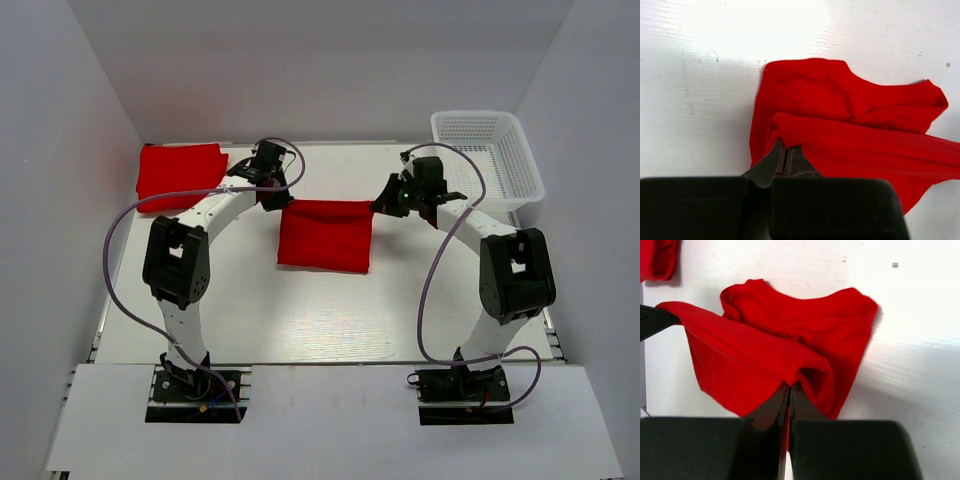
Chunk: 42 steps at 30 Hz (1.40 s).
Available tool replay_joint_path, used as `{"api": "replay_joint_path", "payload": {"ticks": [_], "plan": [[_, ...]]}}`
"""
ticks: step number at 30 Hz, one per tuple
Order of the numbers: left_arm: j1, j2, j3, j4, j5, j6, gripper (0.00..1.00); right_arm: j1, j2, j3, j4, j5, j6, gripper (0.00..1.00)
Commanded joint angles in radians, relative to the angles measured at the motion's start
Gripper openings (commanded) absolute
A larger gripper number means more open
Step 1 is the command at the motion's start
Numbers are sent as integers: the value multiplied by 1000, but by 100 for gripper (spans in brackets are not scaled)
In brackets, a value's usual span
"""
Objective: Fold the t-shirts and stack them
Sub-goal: Fold the long partially folded tshirt into a neat square
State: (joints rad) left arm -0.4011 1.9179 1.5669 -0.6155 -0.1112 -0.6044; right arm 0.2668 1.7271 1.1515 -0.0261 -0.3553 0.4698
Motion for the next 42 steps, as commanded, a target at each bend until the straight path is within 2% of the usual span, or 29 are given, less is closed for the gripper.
{"api": "replay_joint_path", "payload": {"ticks": [1,8,9,10,11,12,13,15,17,20,24,28,31,35,39,42], "plan": [[28,13,53,-10,-31,28,0,-20,38,62,6,67,0,0],[47,107,122,37,13,69,2,-24,135,141,-9,110,21,0],[47,116,122,49,36,78,29,-24,144,148,-3,119,36,0],[57,128,152,59,47,78,51,-29,175,161,2,131,42,0],[58,153,169,59,56,101,67,-28,186,186,5,137,53,10],[58,164,189,59,56,112,81,-32,198,201,6,138,56,24],[68,174,234,59,56,112,100,-35,231,238,6,138,59,40],[77,184,277,37,68,165,100,-43,252,313,5,124,55,90],[87,196,317,20,80,187,100,-38,253,338,-12,87,33,90],[87,115,224,80,151,274,100,-32,185,297,9,82,27,90],[87,20,14,174,266,359,100,-35,60,119,61,64,20,90],[67,-8,-59,197,353,457,100,-32,-32,-8,54,44,-2,90],[67,-8,-83,178,418,468,100,-29,-130,-88,49,55,-14,90],[58,30,-107,178,384,479,100,-32,-224,-171,32,75,-29,90],[22,93,-88,152,328,488,91,-31,-326,-237,-6,108,-45,90],[1,133,-54,111,263,500,87,-26,-400,-276,-32,133,-57,90]]}}
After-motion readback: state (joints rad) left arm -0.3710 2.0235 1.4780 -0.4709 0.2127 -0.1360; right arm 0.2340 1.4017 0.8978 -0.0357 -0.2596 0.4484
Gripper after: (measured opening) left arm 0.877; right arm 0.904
